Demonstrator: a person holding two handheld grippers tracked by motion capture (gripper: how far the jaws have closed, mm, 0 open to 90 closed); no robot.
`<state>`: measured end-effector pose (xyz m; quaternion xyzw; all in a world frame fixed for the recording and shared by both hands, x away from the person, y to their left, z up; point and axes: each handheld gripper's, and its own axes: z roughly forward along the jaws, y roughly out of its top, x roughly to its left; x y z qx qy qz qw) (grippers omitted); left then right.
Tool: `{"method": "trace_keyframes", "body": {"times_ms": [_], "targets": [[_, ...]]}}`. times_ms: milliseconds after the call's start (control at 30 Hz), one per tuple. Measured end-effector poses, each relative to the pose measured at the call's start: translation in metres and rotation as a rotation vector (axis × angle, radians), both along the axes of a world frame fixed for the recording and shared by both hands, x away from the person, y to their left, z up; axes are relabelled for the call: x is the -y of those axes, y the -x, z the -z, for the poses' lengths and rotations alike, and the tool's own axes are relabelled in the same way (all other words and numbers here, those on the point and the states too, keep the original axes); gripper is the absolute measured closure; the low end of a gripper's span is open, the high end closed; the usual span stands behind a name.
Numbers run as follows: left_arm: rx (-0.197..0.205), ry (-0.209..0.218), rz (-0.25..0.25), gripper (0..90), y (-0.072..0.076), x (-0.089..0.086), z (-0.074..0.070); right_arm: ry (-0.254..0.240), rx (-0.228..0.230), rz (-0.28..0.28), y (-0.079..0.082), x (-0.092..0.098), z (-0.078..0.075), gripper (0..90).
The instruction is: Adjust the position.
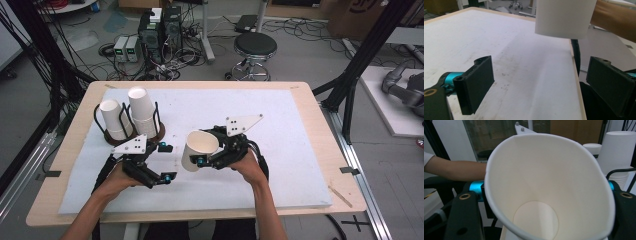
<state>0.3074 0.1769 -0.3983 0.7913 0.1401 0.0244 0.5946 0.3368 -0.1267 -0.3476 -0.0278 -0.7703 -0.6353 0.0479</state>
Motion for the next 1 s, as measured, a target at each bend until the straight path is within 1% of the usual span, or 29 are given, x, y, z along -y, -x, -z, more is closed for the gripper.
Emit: {"method": "trace_keyframes", "body": {"times_ms": [200, 300, 400, 500, 567, 733, 767, 800, 900, 967, 1000], "targets": [[0.001, -0.005, -0.038, 7.6, 0.001, -0.009, 0.002, 0.008, 0.004, 0.01, 0.0, 0.002, -0.001, 31.6], [0.006, -0.006, -0.071, 7.6, 0.002, -0.014, 0.003, 0.012, 0.005, 0.014, 0.0, 0.003, -0.001, 31.6], [0.004, -0.007, -0.118, 7.6, 0.002, -0.019, 0.005, 0.011, 0.006, 0.018, -0.001, 0.004, -0.001, 31.6], [0.001, -0.012, -0.176, 7.6, 0.002, -0.025, 0.01, 0.012, 0.009, 0.023, -0.001, 0.005, -0.002, 31.6], [-0.01, -0.009, -0.217, 7.6, 0.002, -0.03, 0.014, 0.008, 0.007, 0.022, -0.001, 0.006, -0.002, 31.6], [-0.01, -0.011, -0.314, 7.7, 0.005, -0.046, 0.023, 0.005, 0.011, 0.026, -0.003, 0.008, -0.002, 31.7], [-0.002, -0.015, -0.338, 7.6, 0.005, -0.049, 0.024, 0.003, 0.01, 0.023, -0.003, 0.008, -0.002, 31.7], [0.003, -0.012, -0.375, 7.6, 0.006, -0.053, 0.026, 0.007, 0.009, 0.028, -0.003, 0.008, -0.002, 31.7], [-0.003, -0.003, -0.445, 7.7, 0.007, -0.061, 0.031, 0.004, 0.009, 0.028, -0.003, 0.009, -0.002, 31.7], [-0.007, -0.004, -0.48, 7.6, 0.009, -0.066, 0.034, 0.006, 0.003, 0.03, -0.003, 0.01, -0.002, 31.7], [-0.012, -0.007, -0.494, 7.7, 0.01, -0.069, 0.035, 0.002, 0.01, 0.031, -0.004, 0.01, -0.002, 31.7]]}}
